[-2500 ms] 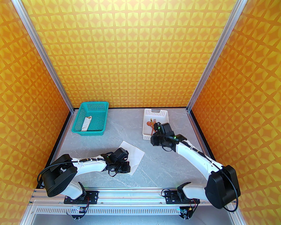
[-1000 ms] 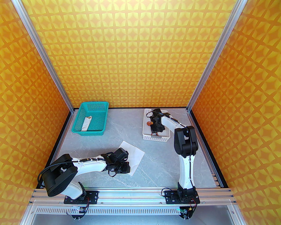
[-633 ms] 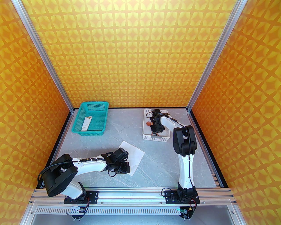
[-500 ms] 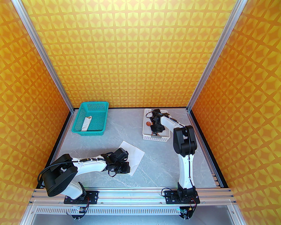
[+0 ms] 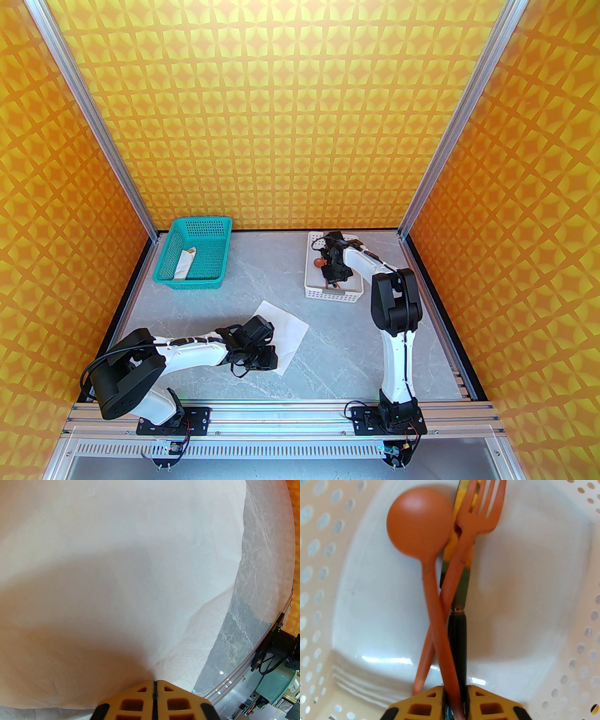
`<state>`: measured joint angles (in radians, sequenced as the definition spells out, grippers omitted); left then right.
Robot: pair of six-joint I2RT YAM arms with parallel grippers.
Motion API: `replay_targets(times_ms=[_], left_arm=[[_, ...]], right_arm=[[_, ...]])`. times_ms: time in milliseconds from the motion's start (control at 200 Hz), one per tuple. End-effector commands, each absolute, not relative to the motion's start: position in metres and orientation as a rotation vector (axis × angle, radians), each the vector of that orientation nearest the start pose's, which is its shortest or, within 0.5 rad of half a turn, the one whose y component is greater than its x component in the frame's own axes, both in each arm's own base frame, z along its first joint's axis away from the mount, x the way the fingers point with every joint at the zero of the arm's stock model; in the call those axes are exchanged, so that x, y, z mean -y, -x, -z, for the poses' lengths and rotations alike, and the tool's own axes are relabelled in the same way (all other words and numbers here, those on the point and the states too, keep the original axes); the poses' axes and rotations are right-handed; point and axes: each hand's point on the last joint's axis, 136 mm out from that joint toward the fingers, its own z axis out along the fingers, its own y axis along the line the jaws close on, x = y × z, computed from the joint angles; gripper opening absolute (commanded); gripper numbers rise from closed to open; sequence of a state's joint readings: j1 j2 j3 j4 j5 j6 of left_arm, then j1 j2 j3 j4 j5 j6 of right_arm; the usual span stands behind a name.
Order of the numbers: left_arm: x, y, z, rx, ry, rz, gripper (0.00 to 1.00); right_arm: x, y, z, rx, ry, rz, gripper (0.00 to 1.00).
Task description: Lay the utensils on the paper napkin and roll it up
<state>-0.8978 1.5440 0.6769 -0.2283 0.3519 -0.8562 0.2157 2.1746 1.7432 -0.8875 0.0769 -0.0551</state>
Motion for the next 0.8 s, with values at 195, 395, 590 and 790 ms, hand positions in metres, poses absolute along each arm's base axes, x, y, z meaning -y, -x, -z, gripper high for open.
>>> replay_targets(times_ms=[195, 395, 590, 790], left_arm=[[0.289, -0.15, -0.016, -2.998, -0.222, 0.871, 0.08], [0.289, -0.15, -0.016, -3.001, -0.221, 0.868, 0.08], [0.288, -0.15, -0.015, -3.004, -0.222, 0.859, 0.08], [0.289, -0.15, -0.016, -3.003, -0.225, 0.858, 0.08]], right_arm=[[-0.09, -0.47, -0.054, -2.849, 0.397, 0.095, 0.21], [-0.094, -0.468, -0.048, -2.87, 0.408, 0.068, 0.27], [-0.097, -0.476, -0.05, -2.859, 0.411, 0.057, 0.28], [-0.117, -0.478, -0.05, -2.843, 0.464, -0.033, 0.28]])
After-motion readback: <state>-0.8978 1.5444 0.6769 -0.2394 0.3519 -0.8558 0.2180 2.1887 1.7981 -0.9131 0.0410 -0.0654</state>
